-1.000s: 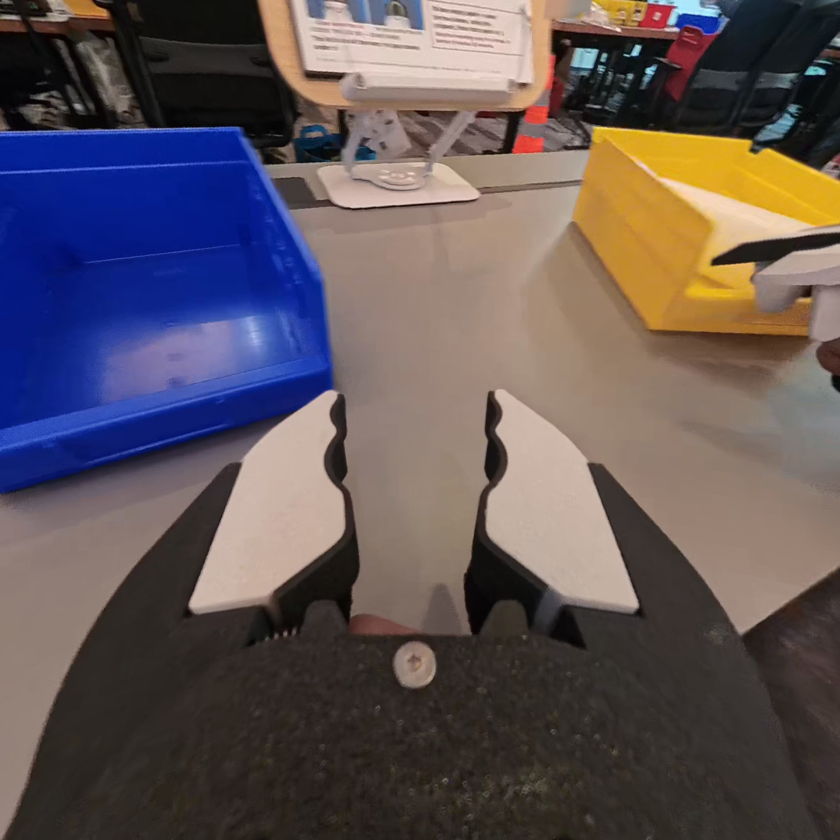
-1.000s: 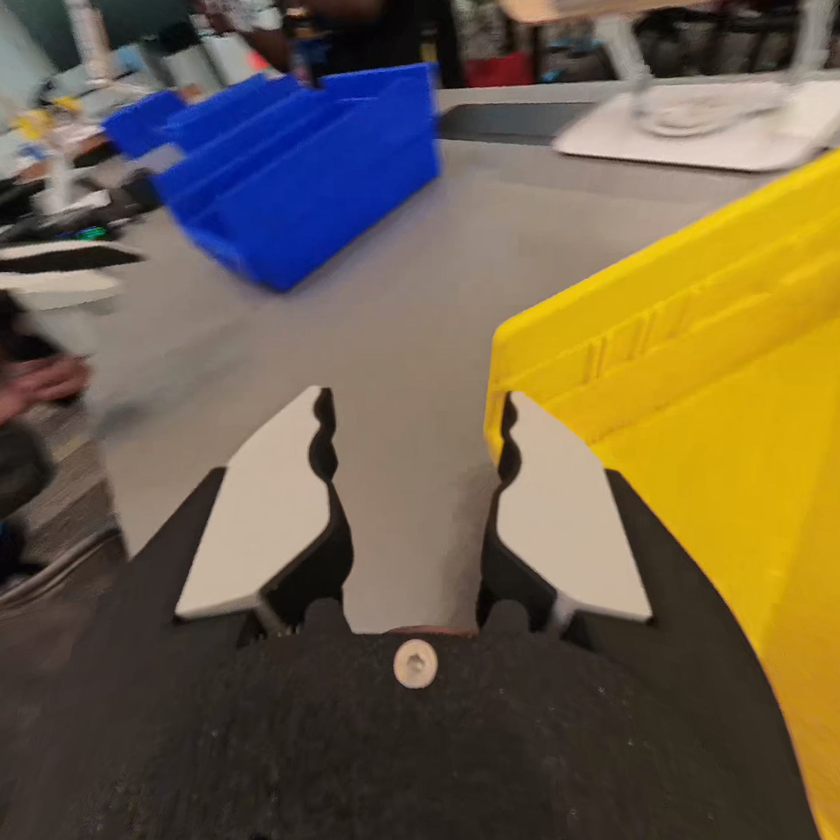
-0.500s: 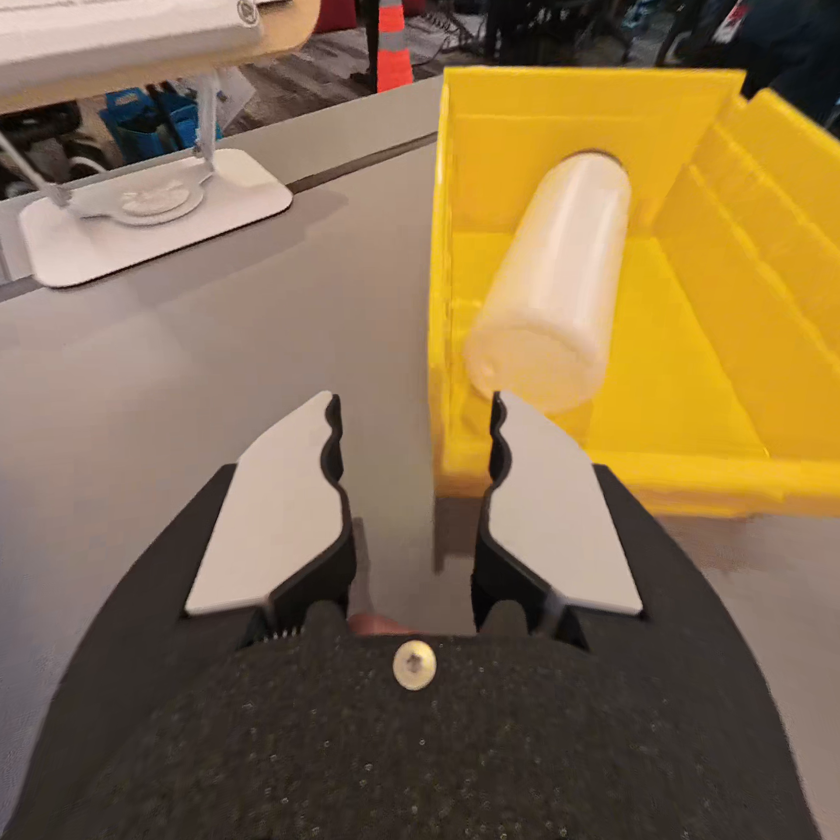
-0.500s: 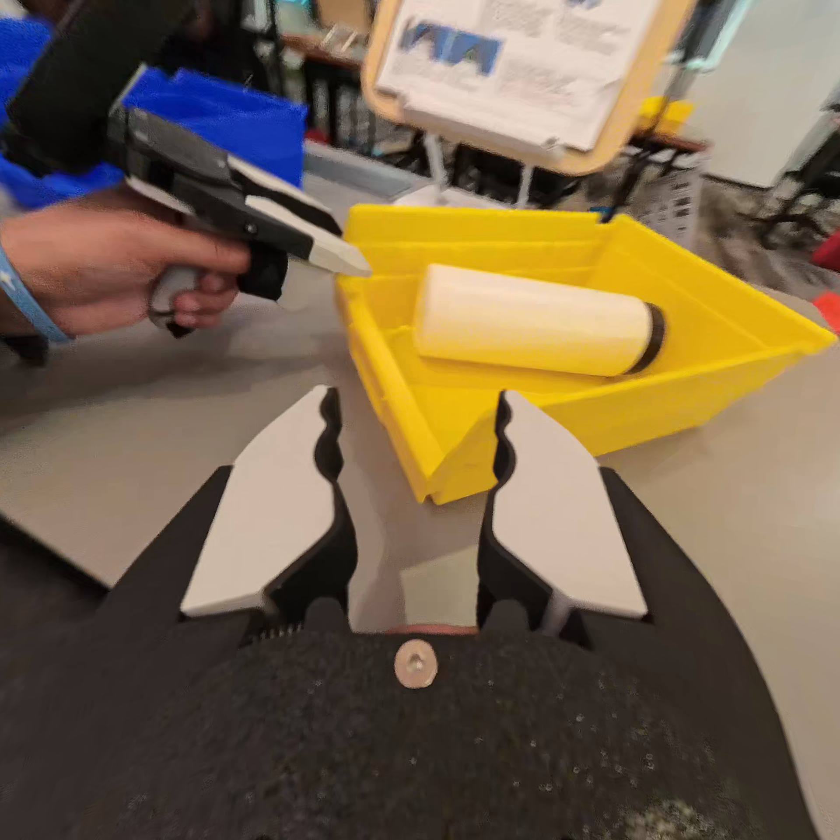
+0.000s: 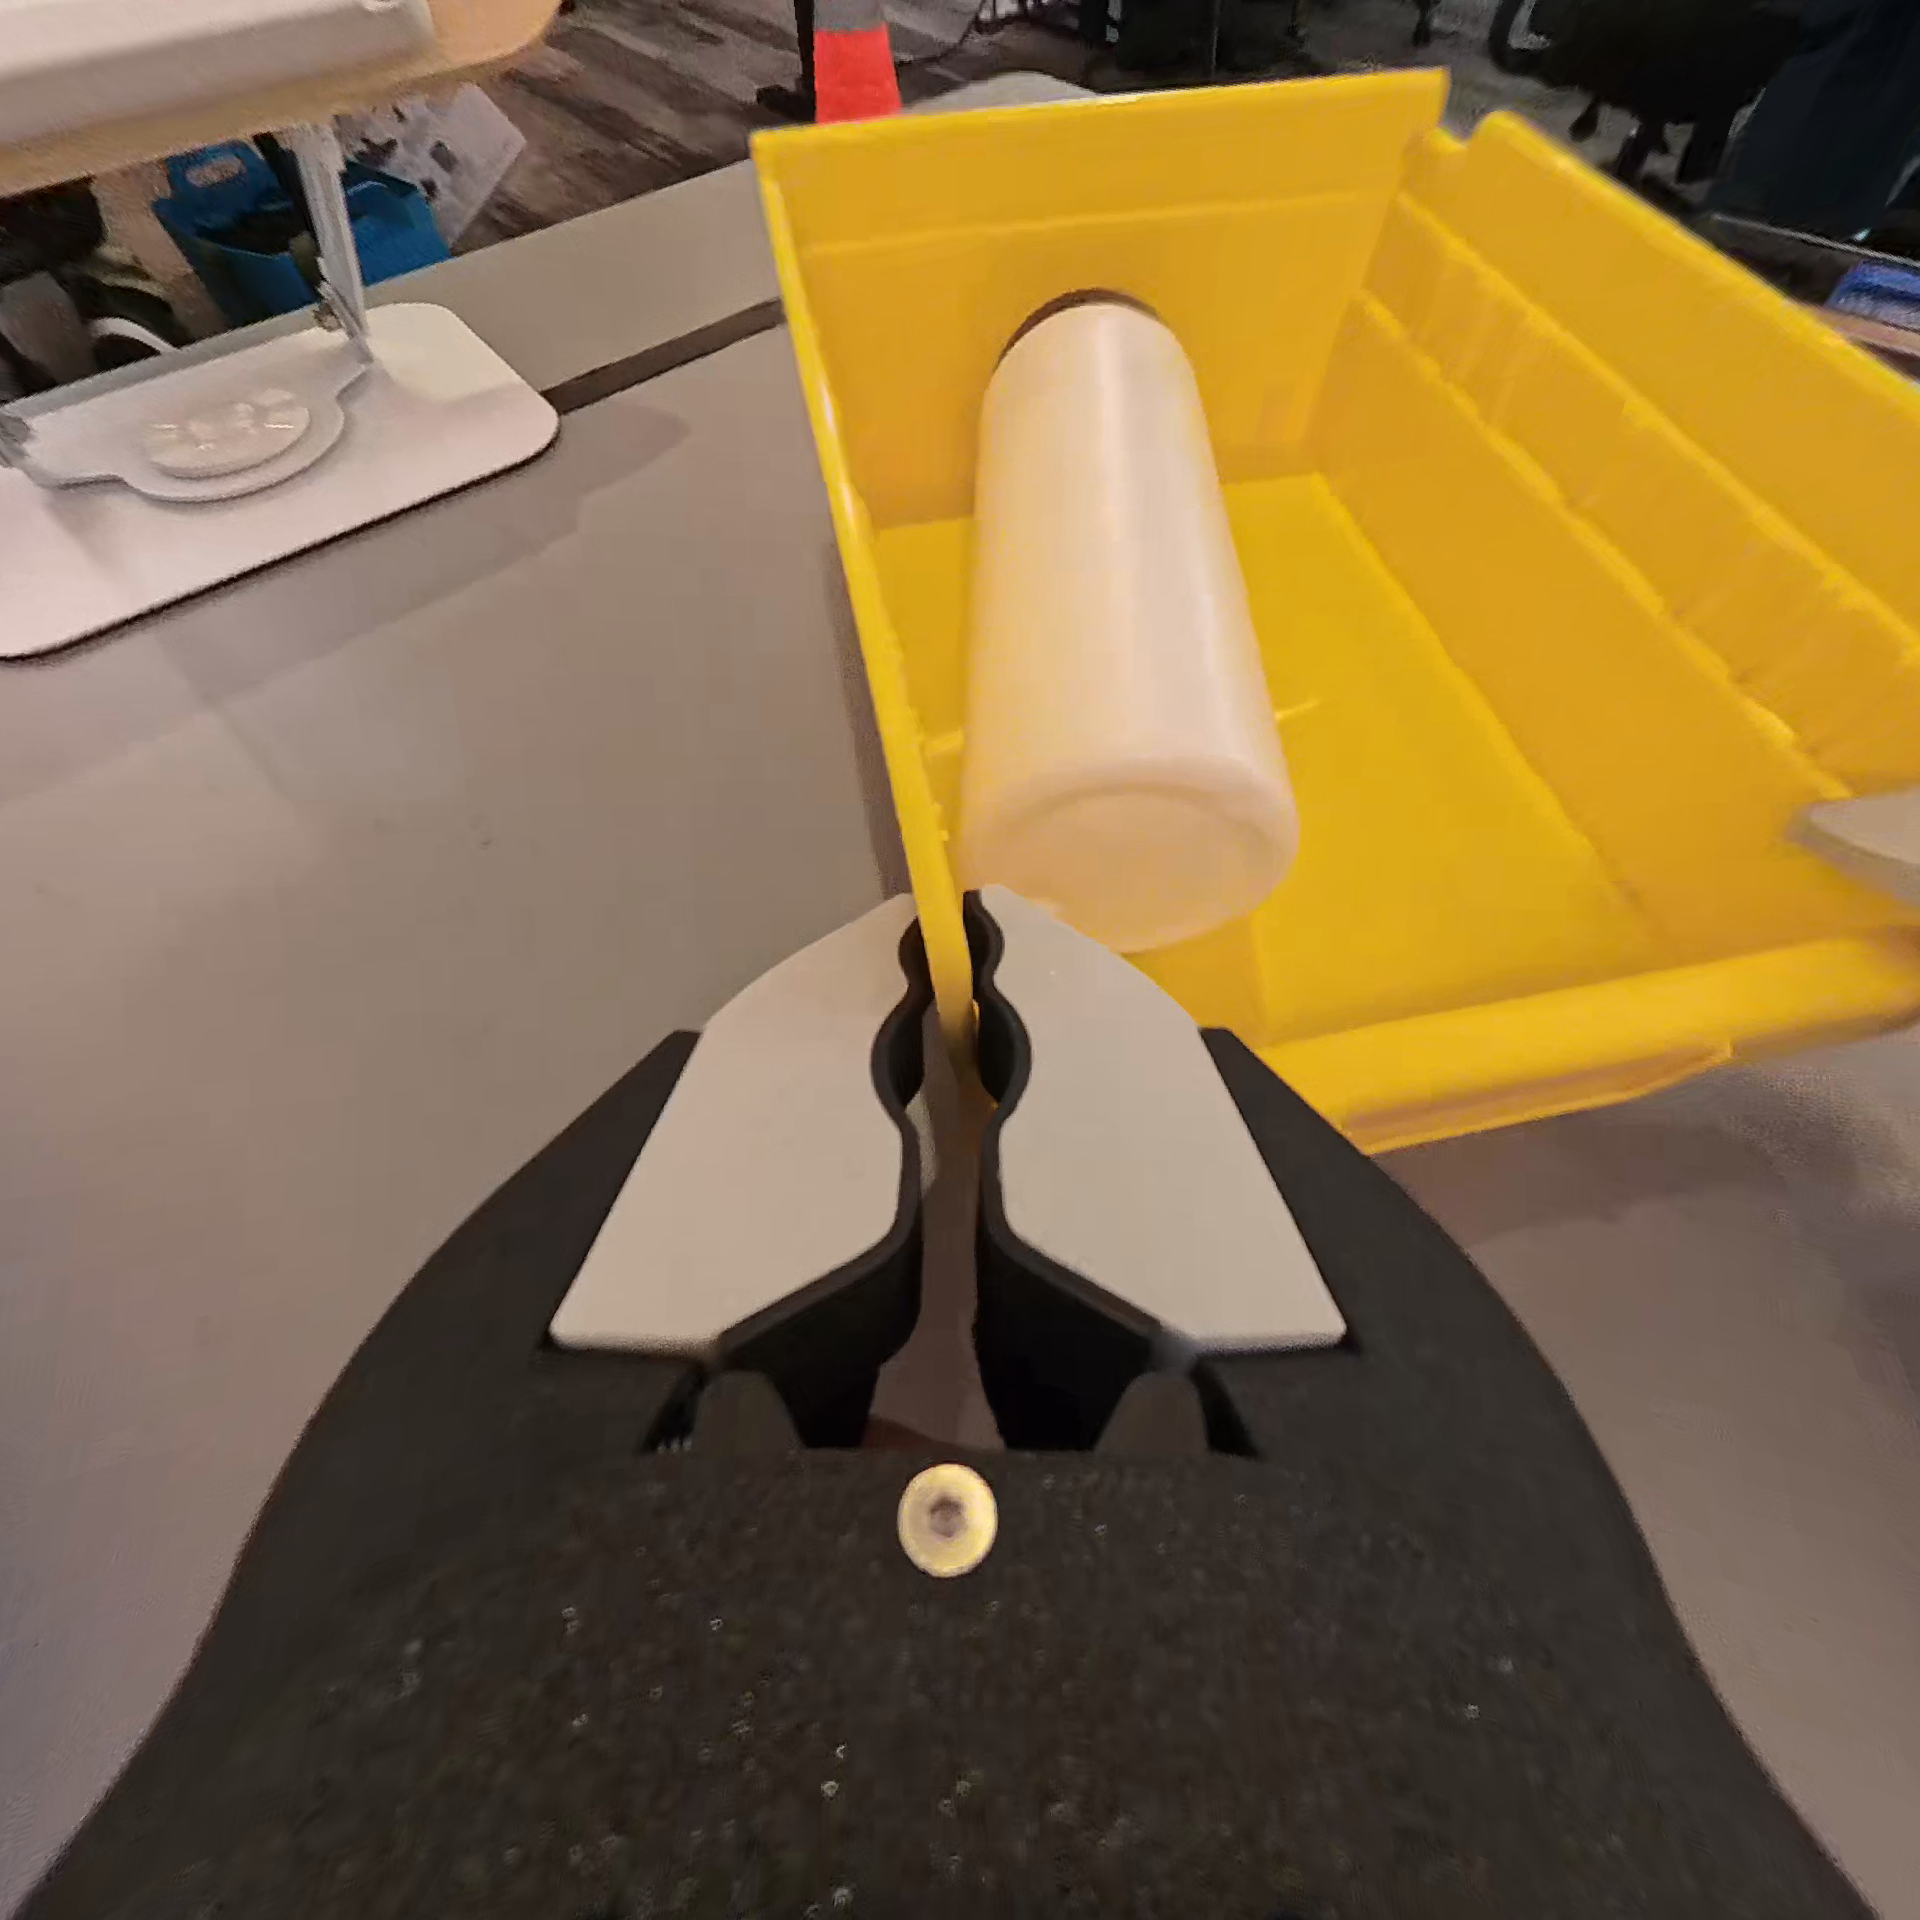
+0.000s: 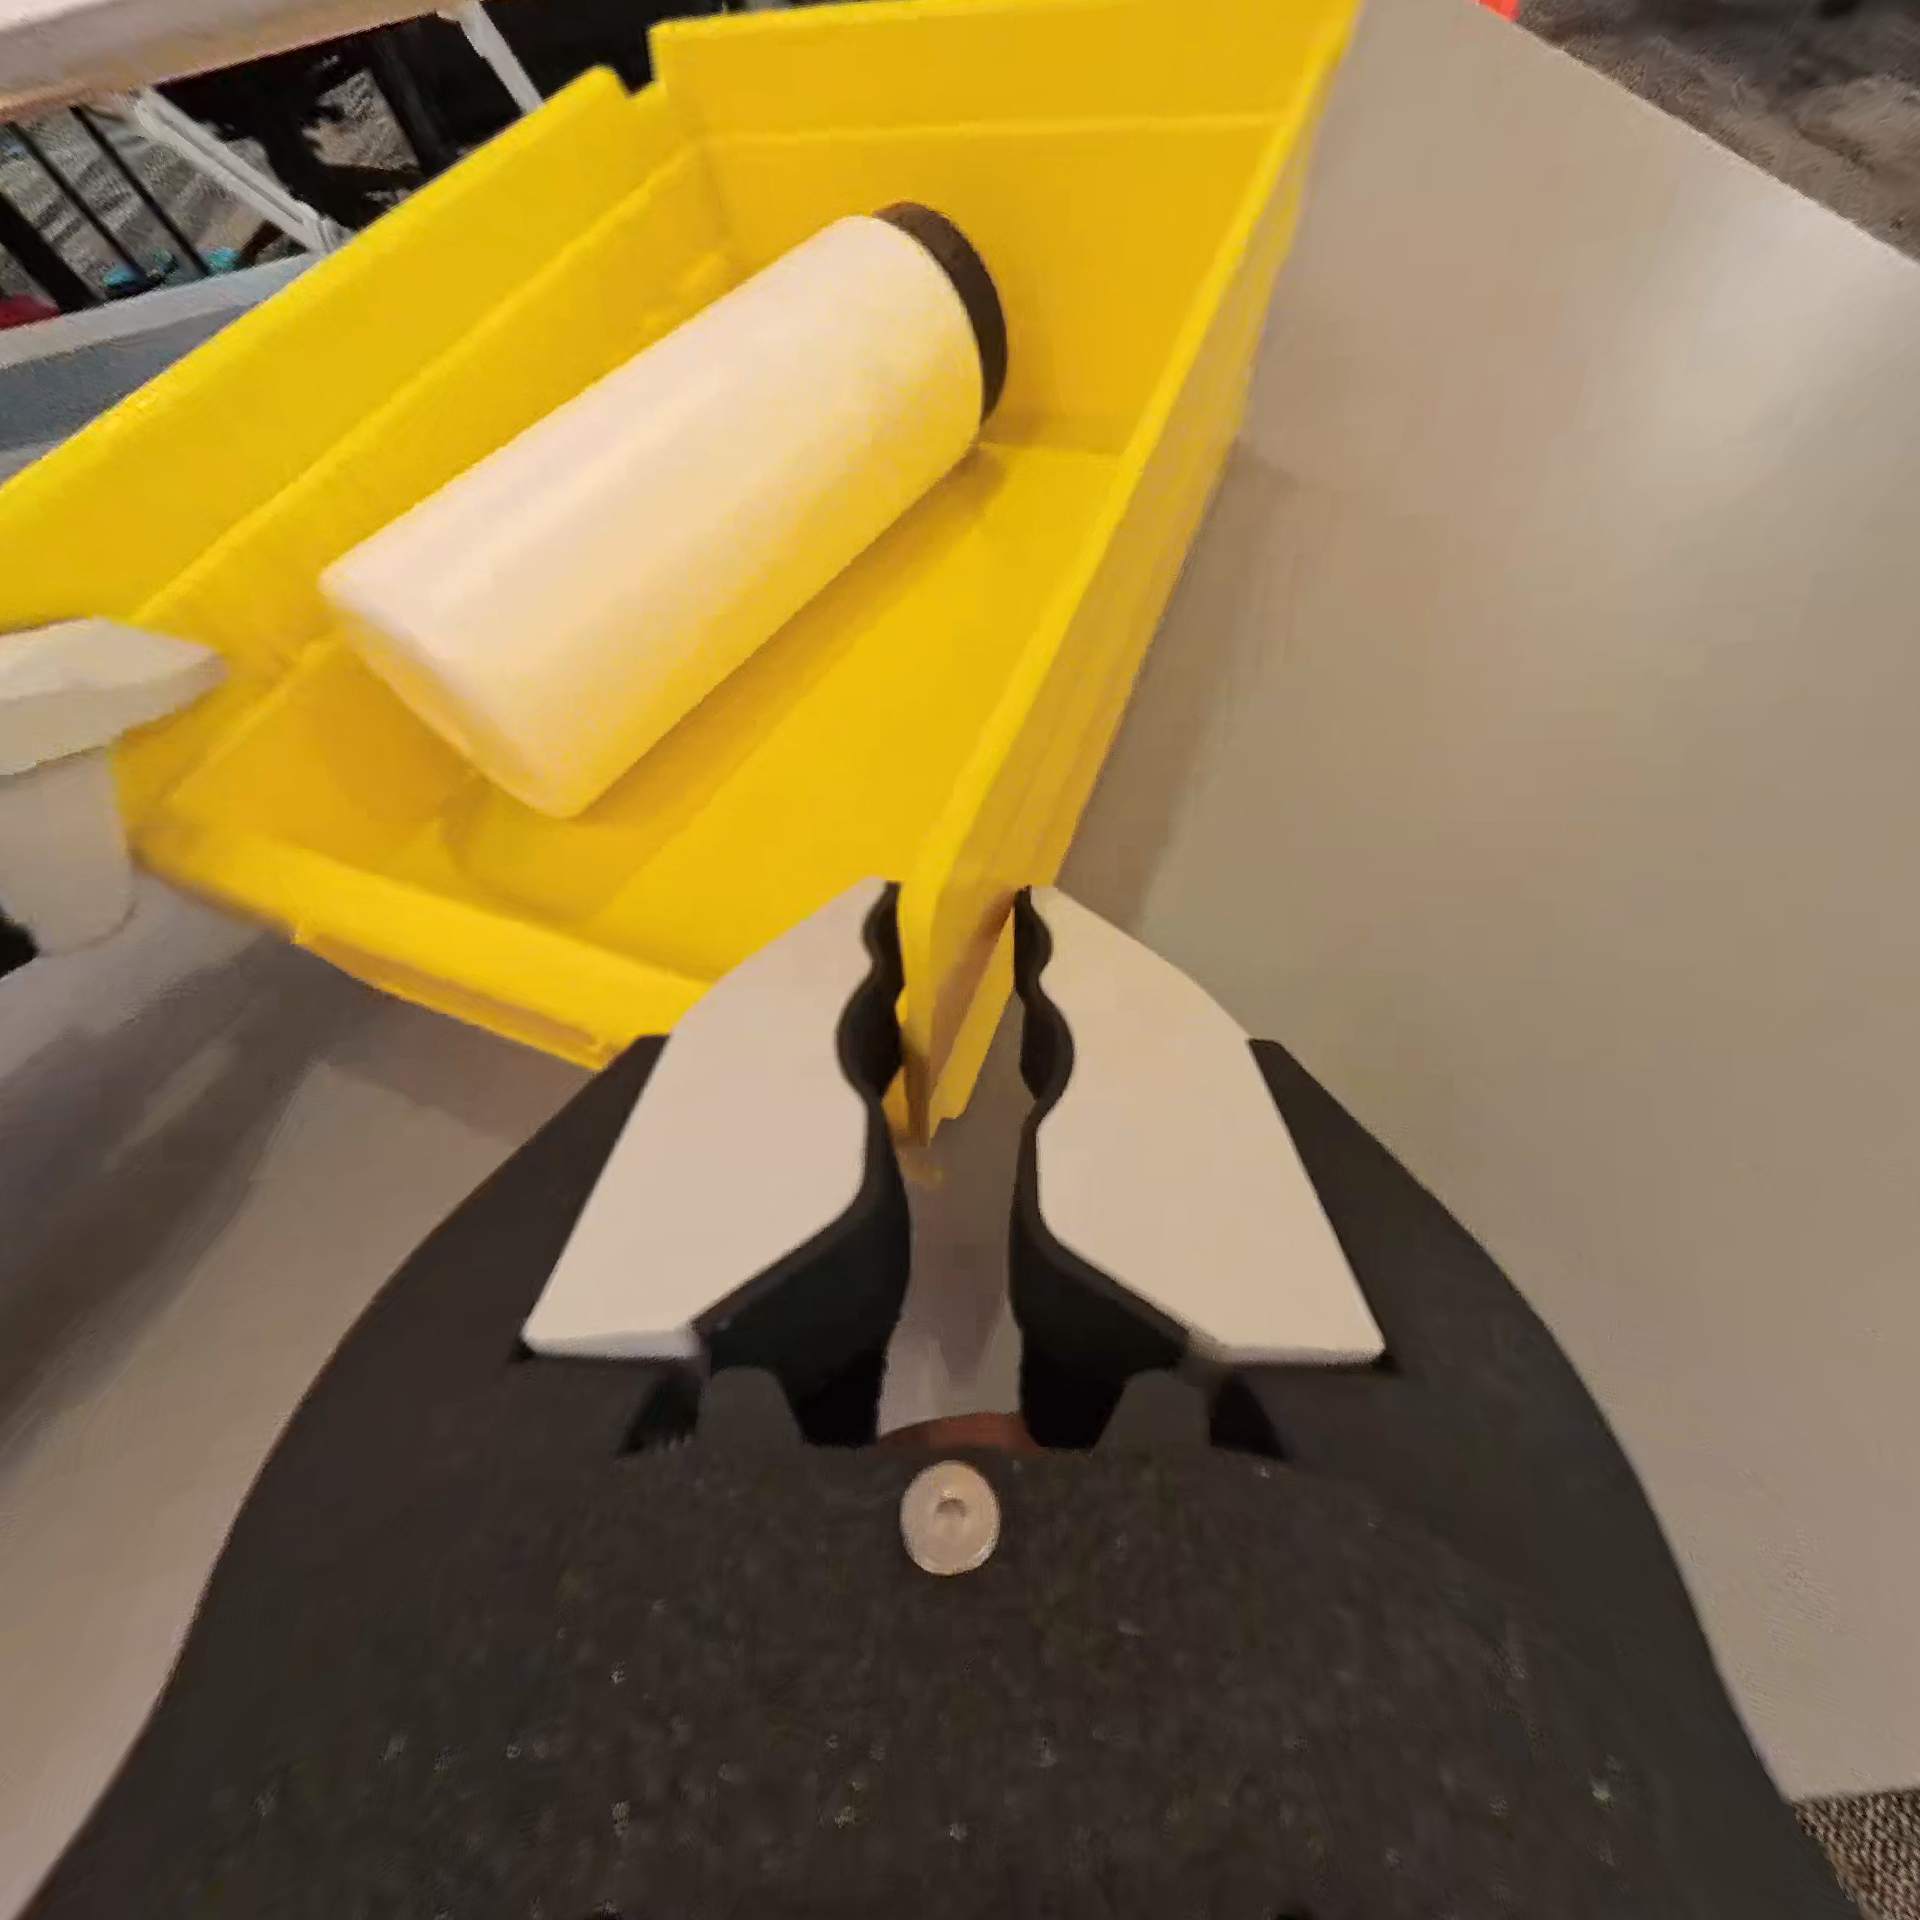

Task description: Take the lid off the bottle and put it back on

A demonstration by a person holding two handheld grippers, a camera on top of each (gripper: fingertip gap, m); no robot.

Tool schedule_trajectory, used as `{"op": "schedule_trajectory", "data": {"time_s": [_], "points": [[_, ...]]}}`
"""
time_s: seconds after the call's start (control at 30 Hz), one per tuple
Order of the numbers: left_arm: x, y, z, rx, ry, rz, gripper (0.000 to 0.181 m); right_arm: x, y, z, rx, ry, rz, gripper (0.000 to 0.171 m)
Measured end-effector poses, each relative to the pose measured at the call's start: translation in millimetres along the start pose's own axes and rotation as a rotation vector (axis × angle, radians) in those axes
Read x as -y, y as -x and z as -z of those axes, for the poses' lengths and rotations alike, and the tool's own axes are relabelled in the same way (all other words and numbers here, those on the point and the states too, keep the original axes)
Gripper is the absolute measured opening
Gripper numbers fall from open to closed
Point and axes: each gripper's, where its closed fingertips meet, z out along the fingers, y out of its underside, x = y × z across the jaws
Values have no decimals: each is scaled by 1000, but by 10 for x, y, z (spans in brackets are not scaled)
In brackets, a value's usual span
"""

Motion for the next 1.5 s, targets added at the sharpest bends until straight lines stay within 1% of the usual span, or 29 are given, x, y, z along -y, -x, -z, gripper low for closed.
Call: {"op": "schedule_trajectory", "data": {"time_s": [0.07, 0.13, 0.23, 0.5, 0.6, 0.67, 0.73, 0.8, 0.83, 0.9, 0.97, 1.03, 1.1, 1.17, 1.23, 1.27, 1.3, 1.33, 1.37, 1.43, 1.47, 1.5], "points": [[5, 54, 116, 51, -22, -33, 4, 18, 27, -30, -10, 2, 15, 14], [16, 173, 256, 113, -36, -55, 4, 48, 129, -70, -15, -14, 75, 10], [-26, 447, 484, 185, -36, -16, 5, 168, 400, -142, 9, -70, 180, 6], [-200, 1393, 1315, 443, -117, 106, 4, 418, 1610, -313, 185, -199, 311, 5], [-396, 1626, 1493, 504, -91, 132, 4, 342, 1979, -462, 259, -169, 331, 5], [-587, 1702, 1505, 516, -35, 130, 5, 216, 2118, -578, 297, -115, 339, 5], [-762, 1715, 1462, 499, 1, 133, 7, 103, 2164, -668, 308, -62, 321, 5], [-856, 1703, 1464, 503, 23, 126, 9, 109, 2189, -693, 316, -54, 328, 5], [-831, 1658, 1504, 496, 4, 123, 17, 116, 2215, -697, 339, -51, 335, 6], [-749, 1515, 1671, 466, -46, 147, 33, 82, 2254, -687, 402, -20, 356, 13], [-621, 1382, 1927, 414, -156, 249, 37, 95, 2221, -618, 441, -18, 363, 27], [-553, 1371, 2211, 373, -246, 351, 40, 121, 2151, -497, 473, -38, 385, 34], [-631, 1593, 2526, 422, -293, 401, 46, 132, 2052, -355, 491, -70, 426, 35], [-829, 2059, 2858, 565, -294, 423, 51, 129, 2005, -190, 535, -108, 478, 37], [-1069, 2595, 3081, 691, -241, 469, 61, 149, 2040, -26, 594, -148, 501, 36], [-1167, 2799, 3083, 688, -206, 513, 68, 157, 2071, 42, 615, -164, 503, 36], [-1242, 2945, 3020, 649, -171, 557, 75, 153, 2108, 99, 629, -180, 503, 35], [-1294, 3054, 2931, 603, -137, 586, 77, 118, 2155, 151, 645, -188, 513, 35], [-1334, 3154, 2847, 578, -109, 594, 74, 57, 2209, 201, 665, -186, 531, 35], [-1415, 3359, 2702, 588, -59, 572, 71, -96, 2342, 327, 715, -175, 571, 35], [-1463, 3435, 2626, 592, -32, 566, 66, -168, 2412, 405, 740, -176, 588, 35], [-1507, 3499, 2561, 603, -17, 567, 55, -242, 2489, 488, 767, -177, 606, 35]]}}
